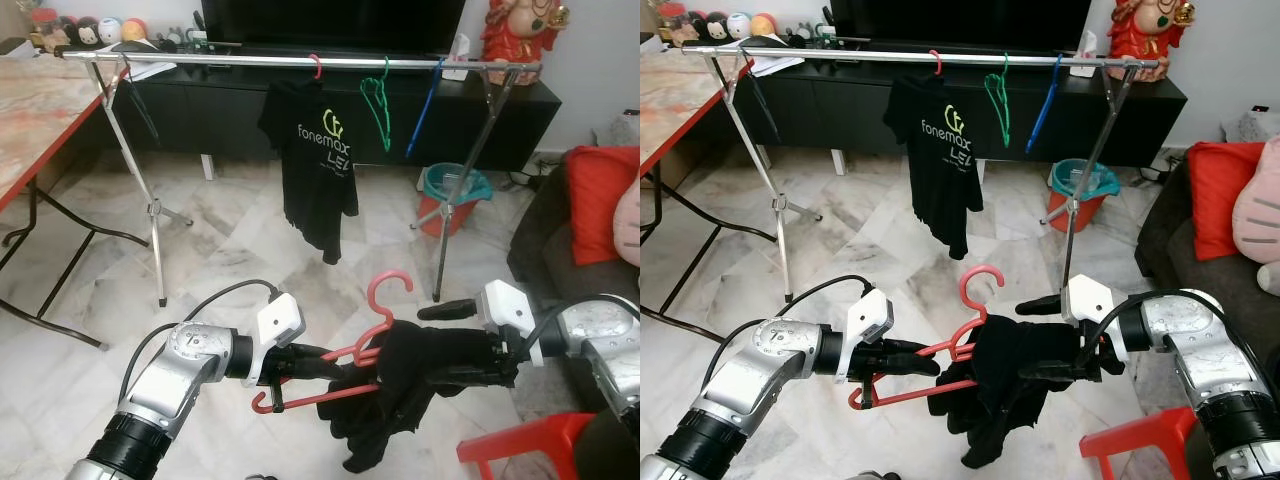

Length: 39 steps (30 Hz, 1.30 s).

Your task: Hang hanger

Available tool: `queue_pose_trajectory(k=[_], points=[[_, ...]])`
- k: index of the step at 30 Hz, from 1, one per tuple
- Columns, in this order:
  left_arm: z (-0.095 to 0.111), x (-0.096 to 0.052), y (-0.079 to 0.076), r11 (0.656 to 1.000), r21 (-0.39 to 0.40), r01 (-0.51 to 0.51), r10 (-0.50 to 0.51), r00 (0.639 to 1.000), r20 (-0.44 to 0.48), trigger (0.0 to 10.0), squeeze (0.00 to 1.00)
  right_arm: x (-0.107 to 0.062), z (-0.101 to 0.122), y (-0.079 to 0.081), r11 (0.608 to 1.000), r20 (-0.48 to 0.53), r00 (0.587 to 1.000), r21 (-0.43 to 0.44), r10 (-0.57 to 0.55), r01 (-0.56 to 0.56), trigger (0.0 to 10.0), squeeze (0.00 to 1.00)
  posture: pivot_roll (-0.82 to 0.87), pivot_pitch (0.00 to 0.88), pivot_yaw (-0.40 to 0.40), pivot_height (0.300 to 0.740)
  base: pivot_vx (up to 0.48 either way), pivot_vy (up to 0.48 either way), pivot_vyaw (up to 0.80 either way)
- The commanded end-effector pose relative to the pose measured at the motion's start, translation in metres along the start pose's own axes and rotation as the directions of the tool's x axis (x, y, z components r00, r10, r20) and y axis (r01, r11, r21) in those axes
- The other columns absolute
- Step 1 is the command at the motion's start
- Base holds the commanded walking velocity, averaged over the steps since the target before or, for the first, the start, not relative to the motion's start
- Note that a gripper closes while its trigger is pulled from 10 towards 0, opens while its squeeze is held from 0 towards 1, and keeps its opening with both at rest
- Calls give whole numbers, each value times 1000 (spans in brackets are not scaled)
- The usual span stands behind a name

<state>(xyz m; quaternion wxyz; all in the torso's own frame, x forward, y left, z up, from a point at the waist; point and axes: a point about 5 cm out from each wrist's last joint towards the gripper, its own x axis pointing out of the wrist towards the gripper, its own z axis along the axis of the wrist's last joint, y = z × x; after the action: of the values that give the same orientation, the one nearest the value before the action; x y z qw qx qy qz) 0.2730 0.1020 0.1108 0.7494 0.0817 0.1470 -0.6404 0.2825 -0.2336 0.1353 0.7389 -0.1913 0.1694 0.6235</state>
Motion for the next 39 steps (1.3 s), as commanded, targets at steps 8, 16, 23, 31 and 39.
queue_pose_trajectory(k=[8, 16, 23, 31, 39], points=[[18, 7, -4, 997, 63, 55, -58, 997, 59, 10000, 0, 3, -10, 1, 999, -3, 1000, 44, 3, -3, 10000, 0, 37, 41, -63, 736, 0, 0, 0], [19, 8, -4, 997, 62, 55, -59, 996, 65, 10000, 0, 7, -11, -1, 998, 10, 1000, 66, -5, 5, 0, 0, 40, 44, -63, 736, 0, 0, 0], [19, 8, -4, 997, 58, 50, -54, 996, 69, 10000, 0, 7, -10, -2, 998, 16, 1000, 63, -8, 7, 0, 0, 38, 44, -63, 736, 0, 0, 0], [19, 9, -4, 997, 63, 53, -58, 996, 70, 10000, 0, 6, -9, -3, 997, 33, 999, 75, -4, 2, 0, 0, 38, 47, -64, 736, 0, 0, 0], [20, 11, -4, 996, 72, 59, -64, 995, 73, 10000, 0, 6, -10, -1, 996, 36, 999, 91, 13, -17, 0, 0, 38, 48, -65, 736, 0, 0, 0]])
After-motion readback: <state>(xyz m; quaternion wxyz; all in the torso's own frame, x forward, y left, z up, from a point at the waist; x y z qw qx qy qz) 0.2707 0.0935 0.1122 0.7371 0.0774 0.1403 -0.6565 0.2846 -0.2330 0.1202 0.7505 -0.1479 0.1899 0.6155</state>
